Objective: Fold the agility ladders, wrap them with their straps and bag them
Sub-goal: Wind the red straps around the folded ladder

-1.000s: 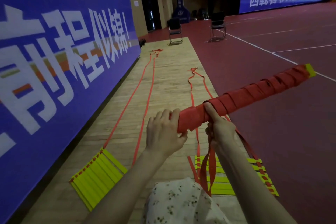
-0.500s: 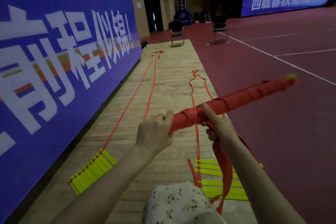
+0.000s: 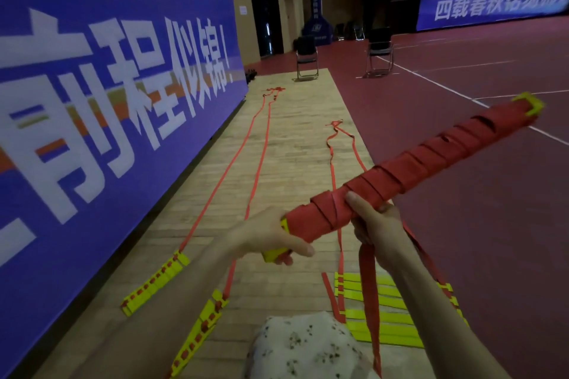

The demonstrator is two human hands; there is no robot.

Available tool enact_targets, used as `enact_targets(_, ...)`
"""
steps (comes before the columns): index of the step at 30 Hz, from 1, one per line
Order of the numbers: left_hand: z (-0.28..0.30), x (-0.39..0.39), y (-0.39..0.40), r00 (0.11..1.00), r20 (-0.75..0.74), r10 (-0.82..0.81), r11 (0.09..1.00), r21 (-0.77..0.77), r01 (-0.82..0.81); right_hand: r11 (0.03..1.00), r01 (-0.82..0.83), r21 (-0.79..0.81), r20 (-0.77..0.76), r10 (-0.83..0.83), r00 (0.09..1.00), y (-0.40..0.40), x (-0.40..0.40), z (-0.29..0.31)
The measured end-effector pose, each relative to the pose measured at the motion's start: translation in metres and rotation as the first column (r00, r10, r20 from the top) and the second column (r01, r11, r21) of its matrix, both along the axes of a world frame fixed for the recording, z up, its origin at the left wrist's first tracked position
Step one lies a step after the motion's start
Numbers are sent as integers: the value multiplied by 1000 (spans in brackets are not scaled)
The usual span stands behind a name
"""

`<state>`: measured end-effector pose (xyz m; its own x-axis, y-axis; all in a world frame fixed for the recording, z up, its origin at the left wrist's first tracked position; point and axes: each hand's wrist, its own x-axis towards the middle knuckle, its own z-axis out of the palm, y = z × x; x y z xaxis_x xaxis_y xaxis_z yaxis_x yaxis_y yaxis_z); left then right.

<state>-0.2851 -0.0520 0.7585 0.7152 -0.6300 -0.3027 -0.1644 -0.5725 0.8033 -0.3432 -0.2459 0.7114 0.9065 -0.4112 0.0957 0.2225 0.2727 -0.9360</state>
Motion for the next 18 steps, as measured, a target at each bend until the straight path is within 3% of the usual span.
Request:
enact_targets(1,-8,-4,-3,981,182,62,997,34,-69,997,3,-72,-47,-7,999,-4,1,3)
enact_targets(2,-13,-8,-7,905,416,85,984,107,-142,987,-7,-160,-121,-12,993,-9,1,6)
enact_targets(3,-18,-13,-10,756,651,73,952,181,-247,973,-44,-228,-197,-2,980,-13,2,6)
enact_targets(4,-23,-16,-13,551,833,50,909,191,-371,967,-100,-236,-260,36,965,-14,2,7)
enact_targets(7,-40,-14,-14,69,997,-32,892,60,-449,982,-185,-39,-319,163,934,-9,3,1)
enact_targets(9,-57,-8,-13,-88,996,-32,916,-6,-402,986,-141,86,-353,163,922,-5,5,-1)
enact_targets(13,-64,-4,-9,-154,987,39,931,-92,-353,971,-114,211,-332,181,926,8,4,-17)
enact_targets(14,-62,-5,-9,-123,990,66,934,-105,-340,970,-83,227,-284,147,947,11,3,-20)
enact_targets(16,-61,-10,-10,30,982,187,938,-169,-303,965,-19,261,-192,71,979,12,3,-23)
enact_targets(18,-58,-24,-11,304,833,462,881,-393,-265,960,-8,279,-113,41,993,11,5,-20)
